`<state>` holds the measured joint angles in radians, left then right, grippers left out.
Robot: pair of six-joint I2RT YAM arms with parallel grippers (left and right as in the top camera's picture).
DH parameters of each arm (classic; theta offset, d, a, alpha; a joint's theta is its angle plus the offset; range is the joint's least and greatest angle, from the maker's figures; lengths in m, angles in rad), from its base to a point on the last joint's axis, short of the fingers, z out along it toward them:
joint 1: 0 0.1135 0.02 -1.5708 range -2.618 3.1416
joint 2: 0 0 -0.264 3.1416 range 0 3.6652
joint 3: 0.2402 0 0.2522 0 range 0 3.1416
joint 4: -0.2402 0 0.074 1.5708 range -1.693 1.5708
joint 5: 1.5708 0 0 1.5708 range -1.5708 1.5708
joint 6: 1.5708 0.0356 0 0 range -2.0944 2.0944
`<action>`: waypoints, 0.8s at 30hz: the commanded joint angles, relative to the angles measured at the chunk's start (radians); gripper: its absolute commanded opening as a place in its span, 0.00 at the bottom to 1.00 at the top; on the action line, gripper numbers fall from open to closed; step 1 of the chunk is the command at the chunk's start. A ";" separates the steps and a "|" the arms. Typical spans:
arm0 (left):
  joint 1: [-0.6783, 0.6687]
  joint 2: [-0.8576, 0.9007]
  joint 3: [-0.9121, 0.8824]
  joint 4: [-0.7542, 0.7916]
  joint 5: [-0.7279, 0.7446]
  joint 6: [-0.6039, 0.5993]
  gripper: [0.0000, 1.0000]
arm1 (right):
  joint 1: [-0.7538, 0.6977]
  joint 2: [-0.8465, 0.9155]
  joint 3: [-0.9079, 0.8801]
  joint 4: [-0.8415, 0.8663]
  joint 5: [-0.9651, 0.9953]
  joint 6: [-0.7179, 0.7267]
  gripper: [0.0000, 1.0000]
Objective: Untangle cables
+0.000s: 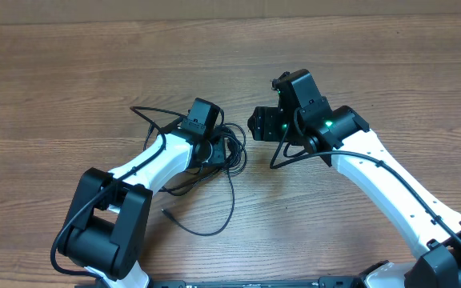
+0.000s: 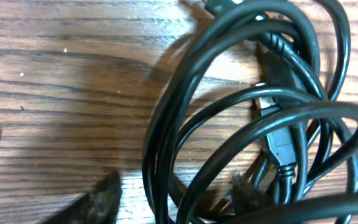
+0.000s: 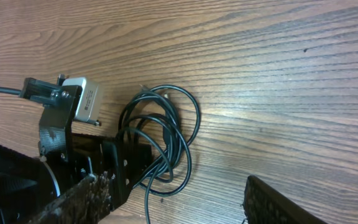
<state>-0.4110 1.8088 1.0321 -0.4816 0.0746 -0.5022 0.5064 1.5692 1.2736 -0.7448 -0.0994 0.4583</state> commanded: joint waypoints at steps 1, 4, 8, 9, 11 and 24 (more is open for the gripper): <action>-0.003 0.013 0.018 0.011 0.003 -0.003 0.65 | 0.001 -0.005 -0.005 0.006 0.021 -0.007 0.70; -0.003 0.033 0.018 0.016 0.003 -0.003 0.60 | 0.001 -0.005 -0.005 0.010 0.021 -0.007 0.70; -0.003 0.083 0.018 0.018 -0.004 0.002 0.44 | 0.001 -0.005 -0.005 0.013 0.020 -0.007 0.70; -0.003 0.097 0.018 0.022 -0.008 0.008 0.40 | 0.001 -0.005 -0.005 0.013 0.020 -0.007 0.70; -0.002 0.123 0.018 0.034 -0.007 0.027 0.24 | 0.001 -0.005 -0.005 0.010 0.020 -0.007 0.70; 0.081 0.036 0.150 -0.207 -0.007 0.092 0.04 | 0.002 -0.005 -0.005 -0.072 -0.010 -0.007 0.72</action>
<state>-0.3717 1.8812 1.1355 -0.6395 0.0776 -0.4362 0.5068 1.5692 1.2732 -0.8101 -0.0959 0.4583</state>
